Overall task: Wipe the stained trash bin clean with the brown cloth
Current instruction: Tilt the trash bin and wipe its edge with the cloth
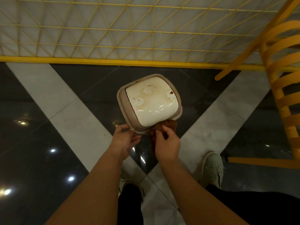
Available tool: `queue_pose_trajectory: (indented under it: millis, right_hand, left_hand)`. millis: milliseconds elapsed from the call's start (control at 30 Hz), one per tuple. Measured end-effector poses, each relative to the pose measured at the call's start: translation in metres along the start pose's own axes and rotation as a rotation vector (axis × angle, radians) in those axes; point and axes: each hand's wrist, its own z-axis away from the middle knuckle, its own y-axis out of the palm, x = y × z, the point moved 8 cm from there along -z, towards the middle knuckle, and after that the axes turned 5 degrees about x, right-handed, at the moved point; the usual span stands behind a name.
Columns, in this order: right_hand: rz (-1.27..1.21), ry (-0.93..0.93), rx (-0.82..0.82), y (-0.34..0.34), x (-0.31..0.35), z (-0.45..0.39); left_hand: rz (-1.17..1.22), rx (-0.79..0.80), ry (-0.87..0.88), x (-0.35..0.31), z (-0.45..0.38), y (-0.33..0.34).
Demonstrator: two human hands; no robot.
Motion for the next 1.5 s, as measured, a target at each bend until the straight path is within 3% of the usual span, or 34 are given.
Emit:
queue_pose_trajectory:
  millis: [167, 267, 400, 500, 633, 867, 1067, 1233, 1333, 1433, 1500]
  right_hand:
    - [0.272, -0.203, 0.236, 0.041, 0.001, 0.026]
    - [0.487, -0.316, 0.304, 0.031, 0.009, 0.013]
    - [0.519, -0.352, 0.073, -0.038, 0.025, -0.028]
    - [0.481, -0.199, -0.113, -0.073, 0.027, -0.057]
    - [0.401, -0.219, -0.16, -0.059, 0.03, -0.049]
    - [0.428, -0.333, 0.162, 0.006, 0.01, 0.001]
    - [0.803, -0.498, 0.471, 0.023, 0.026, -0.004]
    - [1.055, -0.289, 0.422, -0.054, 0.042, -0.06]
    - [1.014, -0.214, 0.375, -0.099, 0.066, -0.082]
    - [0.802, -0.276, 0.249, -0.124, 0.101, -0.085]
    - [0.615, -0.284, 0.193, -0.126, 0.109, -0.081]
  left_hand:
    - [-0.007, -0.026, 0.073, -0.002, -0.002, -0.001]
    - [-0.048, 0.006, 0.075, -0.002, -0.003, -0.002]
    - [-0.052, 0.029, 0.031, -0.002, -0.006, -0.005]
    - [-0.074, 0.036, 0.025, -0.002, -0.007, -0.006]
    - [-0.085, 0.019, 0.048, -0.006, -0.006, -0.008]
    - [-0.032, -0.035, 0.056, -0.002, -0.004, 0.012]
    - [-0.047, -0.038, 0.052, -0.008, -0.005, 0.007]
    - [0.152, -0.109, 0.056, -0.023, -0.002, -0.002]
    - [0.093, -0.165, 0.099, -0.035, 0.006, -0.009]
    - [-0.273, -0.309, 0.262, -0.07, 0.03, -0.015]
    - [-0.407, -0.316, 0.407, -0.093, 0.054, -0.006]
